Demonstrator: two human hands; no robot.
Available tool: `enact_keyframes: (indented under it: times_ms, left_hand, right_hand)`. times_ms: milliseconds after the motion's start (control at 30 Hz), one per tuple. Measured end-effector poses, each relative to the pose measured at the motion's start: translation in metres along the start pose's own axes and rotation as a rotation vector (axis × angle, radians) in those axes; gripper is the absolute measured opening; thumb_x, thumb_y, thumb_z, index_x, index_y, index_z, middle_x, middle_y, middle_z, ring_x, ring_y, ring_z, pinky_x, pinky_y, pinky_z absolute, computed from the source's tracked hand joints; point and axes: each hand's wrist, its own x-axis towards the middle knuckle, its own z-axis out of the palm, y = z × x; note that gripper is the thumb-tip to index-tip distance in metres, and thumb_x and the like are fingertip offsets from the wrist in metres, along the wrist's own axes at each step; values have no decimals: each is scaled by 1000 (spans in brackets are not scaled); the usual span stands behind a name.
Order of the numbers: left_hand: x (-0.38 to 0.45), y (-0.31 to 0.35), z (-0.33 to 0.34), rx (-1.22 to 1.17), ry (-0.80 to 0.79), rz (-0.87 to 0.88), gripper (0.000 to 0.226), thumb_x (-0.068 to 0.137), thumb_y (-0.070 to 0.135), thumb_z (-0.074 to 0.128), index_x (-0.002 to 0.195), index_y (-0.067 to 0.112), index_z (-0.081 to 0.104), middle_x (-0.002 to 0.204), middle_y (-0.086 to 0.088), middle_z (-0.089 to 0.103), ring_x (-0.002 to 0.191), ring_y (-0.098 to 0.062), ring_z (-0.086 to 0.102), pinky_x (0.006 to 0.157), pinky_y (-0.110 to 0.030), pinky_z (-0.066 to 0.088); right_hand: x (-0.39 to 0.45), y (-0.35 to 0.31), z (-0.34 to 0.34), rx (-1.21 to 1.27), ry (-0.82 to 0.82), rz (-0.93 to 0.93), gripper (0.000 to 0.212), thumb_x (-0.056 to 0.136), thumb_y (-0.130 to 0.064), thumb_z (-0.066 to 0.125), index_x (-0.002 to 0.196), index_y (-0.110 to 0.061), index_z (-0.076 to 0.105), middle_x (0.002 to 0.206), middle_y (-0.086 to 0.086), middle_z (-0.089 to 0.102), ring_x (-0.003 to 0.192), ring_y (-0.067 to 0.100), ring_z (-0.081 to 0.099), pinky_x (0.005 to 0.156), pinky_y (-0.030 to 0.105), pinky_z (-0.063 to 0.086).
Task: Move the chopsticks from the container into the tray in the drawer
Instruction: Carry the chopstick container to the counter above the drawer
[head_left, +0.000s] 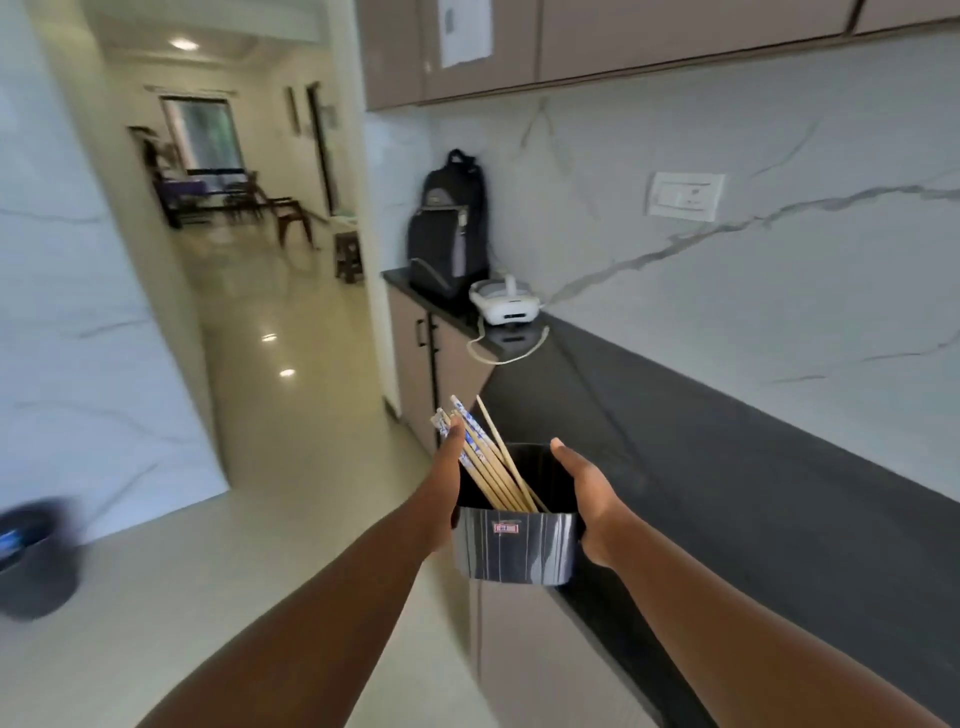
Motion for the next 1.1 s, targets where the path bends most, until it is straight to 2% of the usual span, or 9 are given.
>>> enact_keyframes:
  times_ms: [167,267,400,667,767,900,1000,1033,1100]
  left_hand:
    - [-80,-2,-71,12,189,-10,70,86,75,34,112,19,67,107,-10,73,98,-24,71,96,-40,49]
    - [-128,-5,-118,-28,328,3,75,81,80,37,119,21,65,117,-11,70,109,-27,66,107,-48,40]
    - [-186,-17,-174,-102,481,31,78,80,80,38,125,21,62,126,-11,65,116,-29,61,109,-50,36]
    - [-370,-56,-320,-255,774,57,71,91,69,32,130,15,57,129,-15,62,111,-29,63,103,-45,45]
    - [-447,-66,-381,-260,875,92,71,94,66,30,137,14,51,136,-16,56,119,-30,58,107,-47,40]
    - [-553,-72,-449,-264,995,116,75,91,71,29,131,13,57,128,-16,62,111,-28,64,97,-42,49]
    - [-628,-74,-486,-241,1110,138,78,87,76,28,127,17,61,125,-12,65,112,-24,64,102,-42,45]
    - [-651,-74,-495,-236,1147,154,76,88,76,28,123,18,64,118,-9,69,107,-21,67,96,-37,50]
    - [-695,-76,-513,-254,1209,180,69,88,74,27,108,22,68,94,1,76,86,-11,72,66,-20,56]
  right_hand:
    - [-24,36,77,-71,-216,18,57,85,-58,57,110,-7,65,96,18,75,86,35,73,76,40,56]
    - [-40,62,129,-181,-314,-10,54,87,-57,54,109,-9,66,94,16,76,86,34,74,81,41,55]
    - [-65,93,196,-269,-470,28,56,87,-59,53,113,-12,68,105,17,74,98,36,70,99,52,47]
    - [-165,210,372,-402,-764,141,58,92,-56,48,119,-7,65,109,19,72,105,38,67,104,53,42]
    - [-217,264,443,-435,-857,164,57,92,-55,48,119,-8,63,109,19,72,105,38,66,104,54,42]
    - [-288,325,532,-476,-942,196,57,88,-56,54,120,-10,62,110,18,72,106,37,65,105,53,41]
    - [-339,361,589,-531,-1045,202,57,85,-58,57,117,-12,64,109,17,72,106,36,65,106,53,40]
    - [-355,371,606,-559,-1068,201,58,83,-60,58,117,-12,64,110,16,72,107,35,64,107,53,39]
    - [-389,388,640,-611,-1131,209,64,78,-62,63,120,-14,62,117,17,68,113,36,61,108,53,37]
